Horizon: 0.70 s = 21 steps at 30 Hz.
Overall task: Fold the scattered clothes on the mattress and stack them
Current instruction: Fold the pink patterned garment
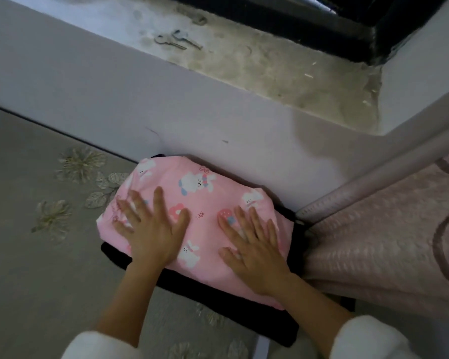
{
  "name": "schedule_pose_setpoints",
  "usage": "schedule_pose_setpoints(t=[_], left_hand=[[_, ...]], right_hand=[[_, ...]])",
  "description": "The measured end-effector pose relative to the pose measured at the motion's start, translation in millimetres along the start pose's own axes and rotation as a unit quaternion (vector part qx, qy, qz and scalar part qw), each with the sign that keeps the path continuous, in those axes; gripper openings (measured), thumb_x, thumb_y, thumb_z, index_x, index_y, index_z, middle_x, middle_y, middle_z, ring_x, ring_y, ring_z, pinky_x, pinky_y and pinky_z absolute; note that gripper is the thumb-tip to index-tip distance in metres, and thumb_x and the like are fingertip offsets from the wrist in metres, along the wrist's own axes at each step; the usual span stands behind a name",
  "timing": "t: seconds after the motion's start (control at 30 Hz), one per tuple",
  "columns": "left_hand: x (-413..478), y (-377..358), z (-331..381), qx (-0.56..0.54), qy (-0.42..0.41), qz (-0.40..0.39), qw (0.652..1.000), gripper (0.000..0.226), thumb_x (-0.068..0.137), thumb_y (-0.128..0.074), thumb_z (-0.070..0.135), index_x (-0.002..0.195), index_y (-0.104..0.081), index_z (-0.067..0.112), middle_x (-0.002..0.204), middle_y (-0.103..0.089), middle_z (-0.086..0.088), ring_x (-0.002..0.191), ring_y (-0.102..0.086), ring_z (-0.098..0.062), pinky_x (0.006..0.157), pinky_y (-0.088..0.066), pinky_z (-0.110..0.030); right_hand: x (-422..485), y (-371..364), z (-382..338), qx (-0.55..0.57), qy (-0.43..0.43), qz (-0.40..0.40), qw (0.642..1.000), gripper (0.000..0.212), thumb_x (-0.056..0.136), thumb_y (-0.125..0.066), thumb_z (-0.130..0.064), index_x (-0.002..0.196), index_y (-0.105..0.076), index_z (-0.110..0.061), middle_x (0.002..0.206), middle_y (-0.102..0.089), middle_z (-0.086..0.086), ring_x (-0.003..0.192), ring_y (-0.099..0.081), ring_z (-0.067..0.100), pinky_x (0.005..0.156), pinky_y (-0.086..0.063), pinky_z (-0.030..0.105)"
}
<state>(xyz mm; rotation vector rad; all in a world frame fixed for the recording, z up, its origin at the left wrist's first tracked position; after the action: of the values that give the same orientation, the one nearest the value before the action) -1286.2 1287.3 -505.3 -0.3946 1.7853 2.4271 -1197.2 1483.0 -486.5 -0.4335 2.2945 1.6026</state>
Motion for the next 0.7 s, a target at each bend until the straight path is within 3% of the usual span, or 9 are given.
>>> schedule_pose_setpoints(t=[0.3,0.4,0.53,0.7], left_hand=[[9,-31,-9,-0.010,0.003,0.018,1.000,0.089,0.075,-0.010,0.075,0.151,-0.010,0.028,0.158,0.007,-0.019,0.144,0.015,-0.037,0.109,0.006,-0.064],[7,-27,-8,-0.006,0.011,0.004,1.000,0.091,0.073,-0.007,0.076,0.151,-0.008,0.030,0.158,0.009,-0.018,0.144,0.016,-0.037,0.109,0.007,-0.062],[0,-7,7,0.000,0.020,-0.001,1.000,0.081,0.084,-0.018,0.071,0.152,-0.007,0.030,0.158,0.010,-0.018,0.143,0.017,-0.039,0.111,0.010,-0.059],[-45,18,22,-0.063,0.020,0.020,0.998,0.065,0.096,-0.028,0.055,0.152,-0.009,0.027,0.159,0.007,-0.015,0.146,0.010,-0.033,0.115,0.002,-0.052]], right_hand=[[19,-17,7,-0.022,0.000,-0.028,0.999,0.059,0.089,-0.013,-0.067,0.131,0.028,-0.062,0.153,0.030,-0.018,0.138,0.036,0.012,0.113,0.020,0.049],[19,-8,3,-0.026,-0.002,-0.074,0.997,0.060,0.093,-0.017,-0.066,0.137,0.022,-0.058,0.153,0.030,-0.015,0.140,0.033,0.015,0.113,0.018,0.049],[19,33,1,-0.038,0.015,-0.165,0.985,0.068,0.095,-0.030,-0.061,0.146,0.013,-0.048,0.158,0.022,-0.005,0.146,0.020,0.023,0.117,0.002,0.051],[-12,64,1,-0.014,0.049,-0.056,0.997,0.060,0.096,-0.041,-0.045,0.150,-0.021,-0.028,0.156,-0.019,-0.001,0.142,-0.021,0.022,0.112,-0.026,0.040]])
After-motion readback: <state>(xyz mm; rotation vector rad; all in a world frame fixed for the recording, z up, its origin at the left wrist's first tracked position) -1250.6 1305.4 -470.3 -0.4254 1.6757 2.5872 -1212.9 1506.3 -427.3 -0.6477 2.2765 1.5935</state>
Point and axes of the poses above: each hand's wrist, its own x-axis towards the middle knuckle, its own y-axis out of the back of the hand, z = x × y, the point moved 1 cm from there along x, towards the middle knuckle
